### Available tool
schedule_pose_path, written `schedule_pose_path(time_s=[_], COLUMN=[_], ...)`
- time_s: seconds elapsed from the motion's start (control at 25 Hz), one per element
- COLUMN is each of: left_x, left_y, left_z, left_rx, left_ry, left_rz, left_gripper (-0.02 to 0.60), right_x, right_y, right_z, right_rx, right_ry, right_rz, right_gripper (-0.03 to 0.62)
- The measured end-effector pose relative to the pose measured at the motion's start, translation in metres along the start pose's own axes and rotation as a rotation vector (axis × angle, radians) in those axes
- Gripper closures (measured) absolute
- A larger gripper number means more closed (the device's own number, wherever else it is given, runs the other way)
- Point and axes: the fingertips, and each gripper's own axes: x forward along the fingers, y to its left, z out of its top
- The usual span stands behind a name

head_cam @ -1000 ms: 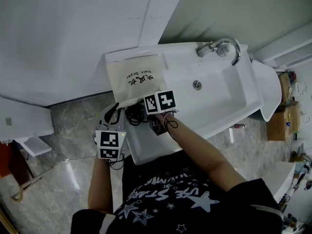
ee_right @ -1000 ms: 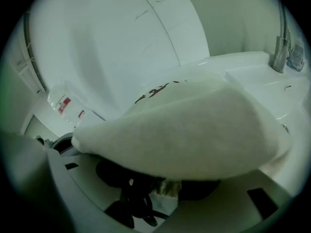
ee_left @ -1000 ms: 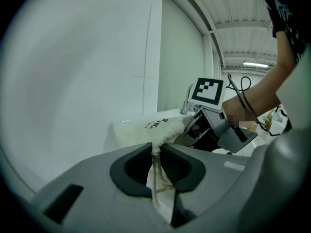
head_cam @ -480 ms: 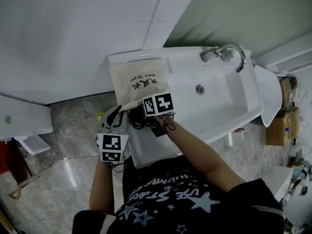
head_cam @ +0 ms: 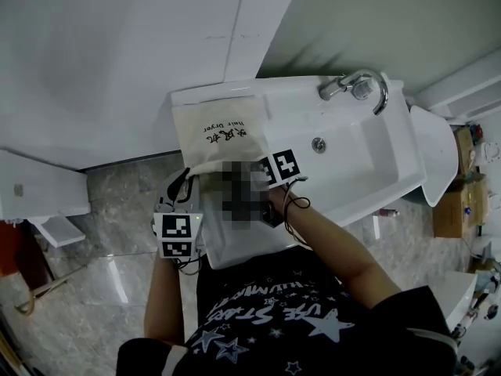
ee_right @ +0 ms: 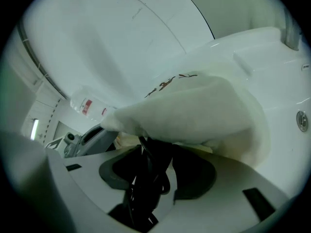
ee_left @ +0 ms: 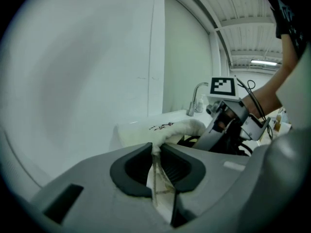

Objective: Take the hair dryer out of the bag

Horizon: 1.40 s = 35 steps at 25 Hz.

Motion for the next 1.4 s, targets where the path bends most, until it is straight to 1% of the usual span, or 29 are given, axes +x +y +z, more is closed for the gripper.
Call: schedule_pose_path(time_s=[0.24,0.4,0.56,0.68,0.88,1.0,1.16,1.24,1.4], left_x=[-0.002,-0.004,-0.007,-0.010,-0.014,-0.020,-0.030,-0.038,-0.056], left_y=[-0.003,-0.004,-0.005,-0.011,-0.020,-0.026,-0.039,-0.047,-0.069], left_z=[0.005,0.006,0.005,0.004,-0.003,-0.007,-0.014,-0.017,-0.017], left_rx=[-0.016,-0.015,-0.016,-0.030,-0.034,-0.035,-0.040,-0.041,-0.051], left_ry=[0.002,0.021,0.041,0.058,0.112,0.129,0.146,0.146,0.129], left_rz=[0.065,0.119,0.159,0.169,0.186,0.212,0.242,0.263,0.309], left_gripper=[0.521,0.521,0.521,0.520,0.516,0.483,0.398,0.377,0.350], right_x=[-0.026,-0.047,-0.068,-0.083,-0.105,-0.120,-0.146,-0.161,-0.191], right_y=[0.013,0.016,0.022,0.030,0.040,0.041,0.035,0.032,0.017], right_z=[-0.031,-0.055,-0.080,-0.095,-0.118,-0.131,-0.138,-0.139,-0.133], right_rx=[0.004,-0.006,-0.060,-0.101,-0.150,-0.172,-0.192,-0.185,-0.153], right_ry=[0.075,0.132,0.180,0.199,0.221,0.216,0.172,0.134,0.021], right_rz=[0.133,0.210,0.278,0.325,0.396,0.428,0.465,0.478,0.481], right_gripper=[0.390,0.390,0.390,0.390,0.390,0.390,0.390,0.390,0.390])
